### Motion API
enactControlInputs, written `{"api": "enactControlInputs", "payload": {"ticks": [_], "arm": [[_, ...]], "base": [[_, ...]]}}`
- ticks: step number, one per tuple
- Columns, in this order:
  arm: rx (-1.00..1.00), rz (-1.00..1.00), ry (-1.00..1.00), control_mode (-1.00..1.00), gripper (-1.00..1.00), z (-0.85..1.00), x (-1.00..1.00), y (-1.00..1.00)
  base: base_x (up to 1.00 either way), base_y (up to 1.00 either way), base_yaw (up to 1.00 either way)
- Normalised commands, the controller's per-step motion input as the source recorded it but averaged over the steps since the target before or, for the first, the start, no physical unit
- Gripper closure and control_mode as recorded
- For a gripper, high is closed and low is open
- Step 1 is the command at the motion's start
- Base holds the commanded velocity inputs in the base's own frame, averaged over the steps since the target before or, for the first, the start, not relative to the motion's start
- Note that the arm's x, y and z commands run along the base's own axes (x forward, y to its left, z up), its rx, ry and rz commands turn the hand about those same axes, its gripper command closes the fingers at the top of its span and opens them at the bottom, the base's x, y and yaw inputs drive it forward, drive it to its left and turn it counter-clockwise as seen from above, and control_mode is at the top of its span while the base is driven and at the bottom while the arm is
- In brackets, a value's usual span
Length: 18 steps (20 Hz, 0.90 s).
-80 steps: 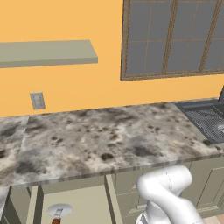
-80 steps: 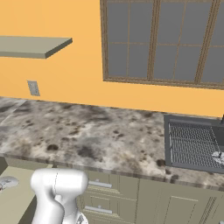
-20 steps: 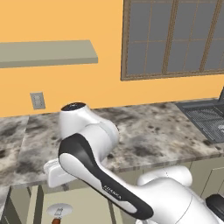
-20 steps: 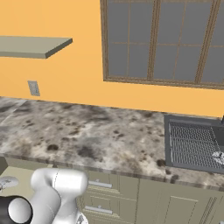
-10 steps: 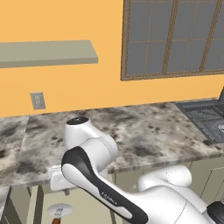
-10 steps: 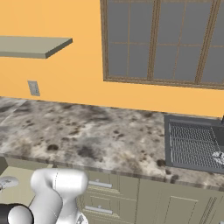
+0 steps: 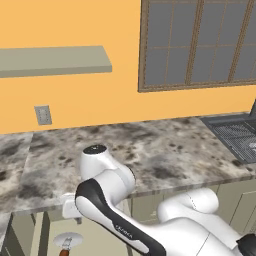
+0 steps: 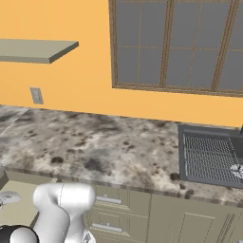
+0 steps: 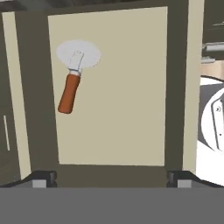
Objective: Take the pizza cutter from the drawer on the left and place it on the dining counter for cutting.
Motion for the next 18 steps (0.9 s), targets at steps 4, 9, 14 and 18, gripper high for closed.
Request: {"api": "enactControlInputs", "payload": {"ticks": [4, 9, 14, 18], "arm": [[0.00, -0.08, 0.00, -1.00, -1.00, -0.29, 0.18, 0.12], [-0.04, -0.01, -0.02, -1.00, -1.00, -0.36, 0.13, 0.19], [-0.05, 0.00, 0.00, -1.00, -1.00, -0.38, 0.17, 0.26], [0.00, -0.01, 0.00, -1.00, -1.00, -0.19, 0.21, 0.10]], "base": [[0.00, 0.00, 0.00], [0.00, 0.00, 0.00], [0.00, 0.00, 0.00], [0.00, 0.00, 0.00]]}}
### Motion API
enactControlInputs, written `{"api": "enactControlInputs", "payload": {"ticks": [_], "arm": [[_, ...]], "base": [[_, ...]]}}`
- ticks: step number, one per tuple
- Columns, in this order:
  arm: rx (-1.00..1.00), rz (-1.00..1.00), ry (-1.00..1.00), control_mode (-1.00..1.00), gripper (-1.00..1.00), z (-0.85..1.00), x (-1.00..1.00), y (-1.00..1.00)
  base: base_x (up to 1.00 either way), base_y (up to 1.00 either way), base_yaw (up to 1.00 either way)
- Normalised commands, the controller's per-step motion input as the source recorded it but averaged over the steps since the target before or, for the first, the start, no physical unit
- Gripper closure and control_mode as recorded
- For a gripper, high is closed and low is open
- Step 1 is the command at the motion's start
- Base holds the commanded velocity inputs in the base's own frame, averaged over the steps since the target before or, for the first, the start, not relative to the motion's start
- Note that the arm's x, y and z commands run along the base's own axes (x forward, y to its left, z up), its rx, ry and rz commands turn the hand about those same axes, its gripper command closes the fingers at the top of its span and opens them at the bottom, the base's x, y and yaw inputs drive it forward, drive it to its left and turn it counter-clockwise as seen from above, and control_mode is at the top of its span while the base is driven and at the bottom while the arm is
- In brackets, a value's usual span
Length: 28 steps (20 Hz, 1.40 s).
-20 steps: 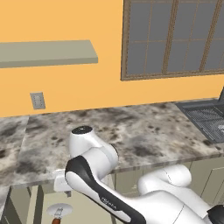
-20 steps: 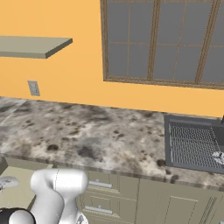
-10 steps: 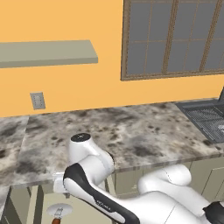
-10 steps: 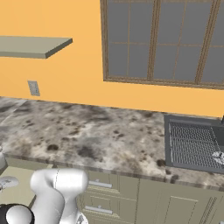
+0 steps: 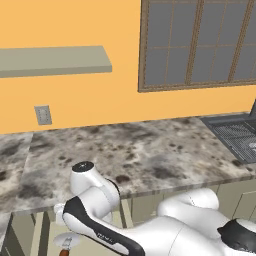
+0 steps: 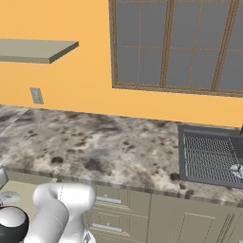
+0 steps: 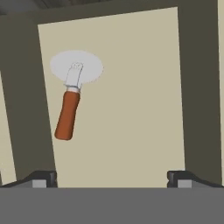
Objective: Take the pizza cutter from the drawer on the left and place it on the dining counter for cutting.
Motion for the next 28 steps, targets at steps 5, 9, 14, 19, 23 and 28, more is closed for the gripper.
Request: {"api": "enactControlInputs", "payload": {"ticks": [5, 9, 14, 19, 23, 28], "arm": [[0.00, 0.00, 0.00, -1.00, -1.00, -0.21, 0.23, 0.00], [0.00, 0.00, 0.00, -1.00, -1.00, -0.28, 0.15, 0.01], [0.00, 0.00, 0.00, -1.00, -1.00, -0.32, 0.06, 0.08], [0.00, -0.01, 0.00, -1.00, -1.00, -0.38, 0.00, 0.23], [0.00, -0.01, 0.00, -1.00, -1.00, -0.39, 0.00, 0.16], [0.00, 0.00, 0.00, -1.00, -1.00, -0.39, 0.09, 0.07]], "base": [[0.00, 0.00, 0.00], [0.00, 0.00, 0.00], [0.00, 0.00, 0.00], [0.00, 0.00, 0.00], [0.00, 0.00, 0.00], [0.00, 0.00, 0.00]]}}
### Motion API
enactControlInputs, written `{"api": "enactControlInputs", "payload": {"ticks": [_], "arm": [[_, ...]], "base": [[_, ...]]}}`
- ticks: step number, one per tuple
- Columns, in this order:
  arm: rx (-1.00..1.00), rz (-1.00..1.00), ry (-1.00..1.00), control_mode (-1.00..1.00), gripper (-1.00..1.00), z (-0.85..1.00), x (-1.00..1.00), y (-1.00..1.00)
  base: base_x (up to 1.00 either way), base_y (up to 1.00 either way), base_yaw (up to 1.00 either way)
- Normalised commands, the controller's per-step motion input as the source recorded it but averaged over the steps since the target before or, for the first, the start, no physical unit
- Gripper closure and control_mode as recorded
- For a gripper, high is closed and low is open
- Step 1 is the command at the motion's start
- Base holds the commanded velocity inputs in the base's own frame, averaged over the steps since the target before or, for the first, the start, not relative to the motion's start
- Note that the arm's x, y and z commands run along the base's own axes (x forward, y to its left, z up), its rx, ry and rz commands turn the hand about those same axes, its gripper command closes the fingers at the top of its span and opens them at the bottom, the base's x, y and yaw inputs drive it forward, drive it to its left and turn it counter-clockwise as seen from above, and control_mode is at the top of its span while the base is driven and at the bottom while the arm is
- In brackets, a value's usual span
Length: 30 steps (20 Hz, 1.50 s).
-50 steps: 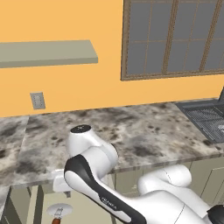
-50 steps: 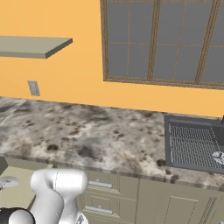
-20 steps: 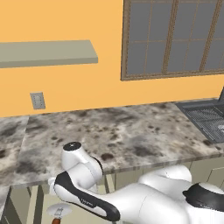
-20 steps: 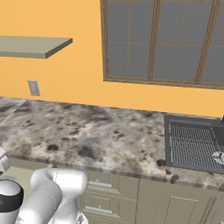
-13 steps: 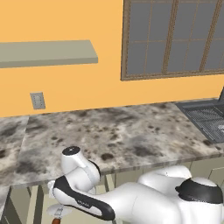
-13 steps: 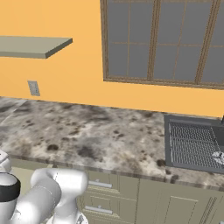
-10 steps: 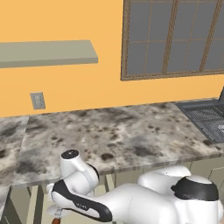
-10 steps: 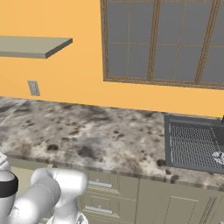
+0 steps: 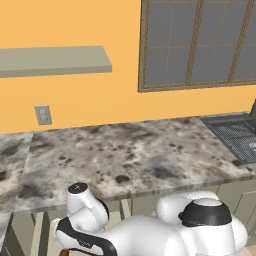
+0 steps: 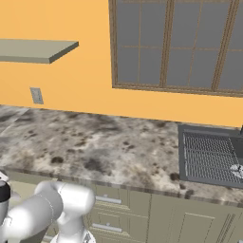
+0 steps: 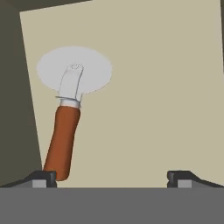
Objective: Take the pizza cutter from the drawer on the left and place it on the dining counter for cutting.
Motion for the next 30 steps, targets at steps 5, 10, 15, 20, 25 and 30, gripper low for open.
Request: {"api": "enactControlInputs", "payload": {"ticks": [5, 10, 15, 20, 25, 30], "arm": [[0.00, -0.01, 0.00, -1.00, -1.00, -0.36, 0.14, 0.11], [0.00, -0.01, 0.00, -1.00, -1.00, -0.30, 0.14, 0.19], [0.00, 0.00, 0.00, -1.00, -1.00, -0.19, 0.14, 0.23], [0.00, 0.00, 0.00, -1.00, -1.00, -0.19, 0.04, 0.21], [0.00, 0.00, 0.02, -1.00, -1.00, -0.24, 0.00, 0.15], [0.00, 0.00, 0.00, -1.00, -1.00, -0.27, 0.00, 0.10]], "base": [[0.00, 0.00, 0.00], [0.00, 0.00, 0.00], [0.00, 0.00, 0.00], [0.00, 0.00, 0.00], [0.00, 0.00, 0.00], [0.00, 0.00, 0.00]]}}
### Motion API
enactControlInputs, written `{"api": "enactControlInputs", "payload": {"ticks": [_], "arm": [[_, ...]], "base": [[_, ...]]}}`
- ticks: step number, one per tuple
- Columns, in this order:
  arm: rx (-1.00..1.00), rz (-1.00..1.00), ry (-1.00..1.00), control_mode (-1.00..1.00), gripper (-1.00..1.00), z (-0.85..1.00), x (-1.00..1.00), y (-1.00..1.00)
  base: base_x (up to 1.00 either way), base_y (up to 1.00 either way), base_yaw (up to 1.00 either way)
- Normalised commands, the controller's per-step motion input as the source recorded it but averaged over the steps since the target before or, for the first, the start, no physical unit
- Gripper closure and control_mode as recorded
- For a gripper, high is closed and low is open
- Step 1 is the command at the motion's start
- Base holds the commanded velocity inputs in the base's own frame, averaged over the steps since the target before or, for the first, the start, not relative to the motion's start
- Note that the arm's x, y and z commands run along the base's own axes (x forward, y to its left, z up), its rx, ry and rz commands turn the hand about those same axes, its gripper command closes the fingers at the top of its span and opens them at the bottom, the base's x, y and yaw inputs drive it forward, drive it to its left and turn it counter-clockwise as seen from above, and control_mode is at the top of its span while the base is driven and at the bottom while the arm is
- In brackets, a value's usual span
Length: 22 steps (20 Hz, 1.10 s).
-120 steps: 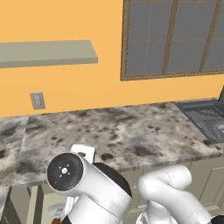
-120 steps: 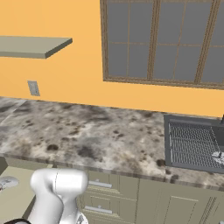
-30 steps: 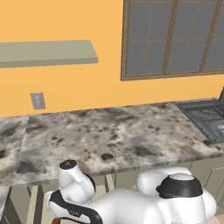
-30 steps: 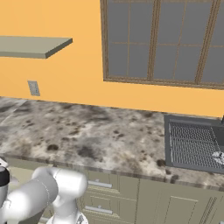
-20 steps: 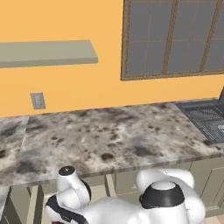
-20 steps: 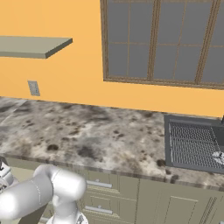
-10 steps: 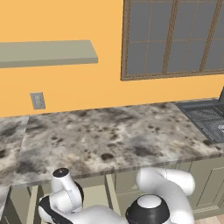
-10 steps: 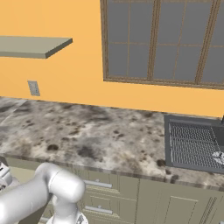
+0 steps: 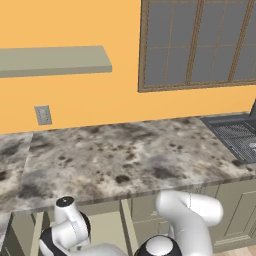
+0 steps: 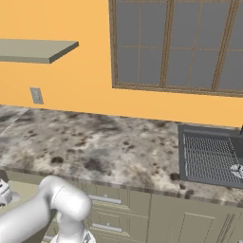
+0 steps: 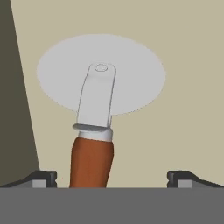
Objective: Take the pizza cutter from the drawer on the left and place it on the dining counter for cutting.
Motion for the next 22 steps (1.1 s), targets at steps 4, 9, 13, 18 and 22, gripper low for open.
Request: {"api": "enactControlInputs", "payload": {"ticks": [4, 9, 13, 18, 22], "arm": [[0.00, 0.00, 0.00, -1.00, -1.00, -0.25, 0.00, 0.11], [0.00, 0.00, 0.00, -1.00, -1.00, -0.20, 0.00, 0.09], [0.00, 0.00, 0.00, -1.00, -1.00, -0.18, 0.00, 0.05], [0.00, 0.00, 0.00, -1.00, -1.00, -0.18, 0.00, 0.04], [0.00, 0.00, 0.00, -1.00, -1.00, -0.20, 0.00, 0.04]], "base": [[0.00, 0.00, 0.00], [0.00, 0.00, 0.00], [0.00, 0.00, 0.00], [0.00, 0.00, 0.00], [0.00, 0.00, 0.00]]}}
